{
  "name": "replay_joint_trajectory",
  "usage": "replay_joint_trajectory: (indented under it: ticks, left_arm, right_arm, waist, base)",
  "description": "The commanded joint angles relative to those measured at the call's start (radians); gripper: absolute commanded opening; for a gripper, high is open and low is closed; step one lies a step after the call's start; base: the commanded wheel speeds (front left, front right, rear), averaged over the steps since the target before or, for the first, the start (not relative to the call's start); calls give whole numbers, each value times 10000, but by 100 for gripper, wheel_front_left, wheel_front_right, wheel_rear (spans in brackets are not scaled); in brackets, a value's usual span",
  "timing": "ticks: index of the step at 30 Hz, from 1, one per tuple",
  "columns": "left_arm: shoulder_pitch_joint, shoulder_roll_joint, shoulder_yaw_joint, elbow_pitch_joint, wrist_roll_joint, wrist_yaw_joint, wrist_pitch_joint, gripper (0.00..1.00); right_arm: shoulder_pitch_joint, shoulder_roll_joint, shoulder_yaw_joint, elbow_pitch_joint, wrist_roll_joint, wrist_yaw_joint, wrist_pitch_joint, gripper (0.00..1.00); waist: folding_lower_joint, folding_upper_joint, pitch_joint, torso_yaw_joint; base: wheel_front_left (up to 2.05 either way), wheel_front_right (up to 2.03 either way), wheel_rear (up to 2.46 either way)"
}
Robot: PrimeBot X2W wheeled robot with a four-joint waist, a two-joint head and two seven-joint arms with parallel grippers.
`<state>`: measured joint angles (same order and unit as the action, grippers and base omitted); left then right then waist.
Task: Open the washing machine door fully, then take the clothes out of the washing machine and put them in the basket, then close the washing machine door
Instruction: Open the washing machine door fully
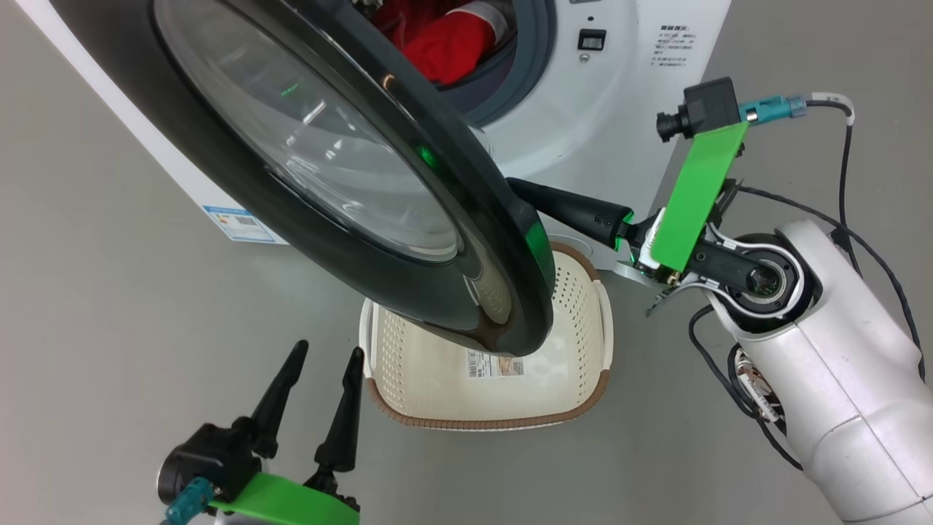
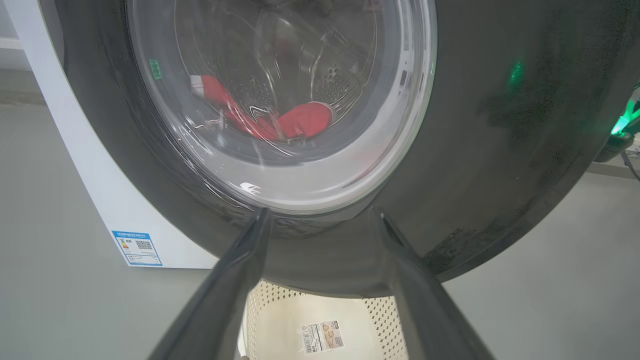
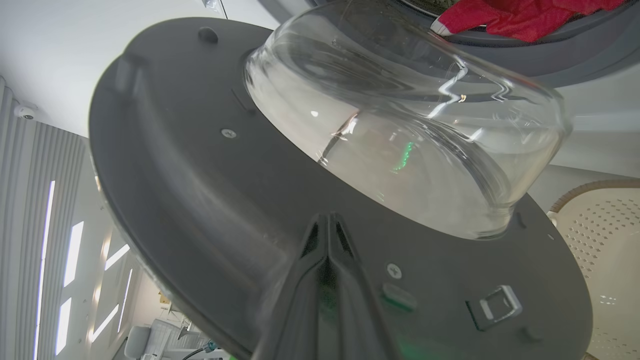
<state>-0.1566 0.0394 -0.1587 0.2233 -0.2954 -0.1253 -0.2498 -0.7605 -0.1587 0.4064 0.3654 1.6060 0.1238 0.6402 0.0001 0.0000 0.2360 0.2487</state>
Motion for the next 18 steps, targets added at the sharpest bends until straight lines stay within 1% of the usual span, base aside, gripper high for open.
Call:
replay_joint_trajectory:
  ticks: [1, 3, 4, 5, 6, 18]
  left_arm:
    - [120, 110, 369, -270, 96, -54, -120, 100]
    - [148, 110, 397, -251, 74, -54, -120, 100]
    - [166, 110, 413, -236, 77, -54, -120, 100]
    - [182, 110, 432, -221, 83, -54, -120, 100]
    - [204, 109, 453, -207, 90, -54, -120, 100]
    - [432, 109, 945, -112, 225, -54, -120, 100]
  right_arm:
    - [179, 168, 22, -275, -164, 69, -106, 27]
    - [262, 148, -23, -283, -245, 69, -223, 44]
    - [313, 137, -56, -288, -288, 69, -310, 60]
    - [370, 123, -81, -293, -325, 69, -385, 90]
    - [442, 107, -104, -297, -352, 69, -452, 100]
    - [1726, -231, -389, -316, -577, 69, -1462, 100]
  waist:
    - [0, 0, -39, -29]
    - [0, 0, -102, -62]
    - [0, 0, -130, -80]
    - [0, 0, -168, -100]
    - [0, 0, -202, -121]
    - [0, 0, -440, -438]
  base:
    - [0, 0, 0]
    - [0, 0, 0]
    - [0, 0, 0]
    - [0, 0, 0]
    - [0, 0, 0]
    - [0, 0, 0]
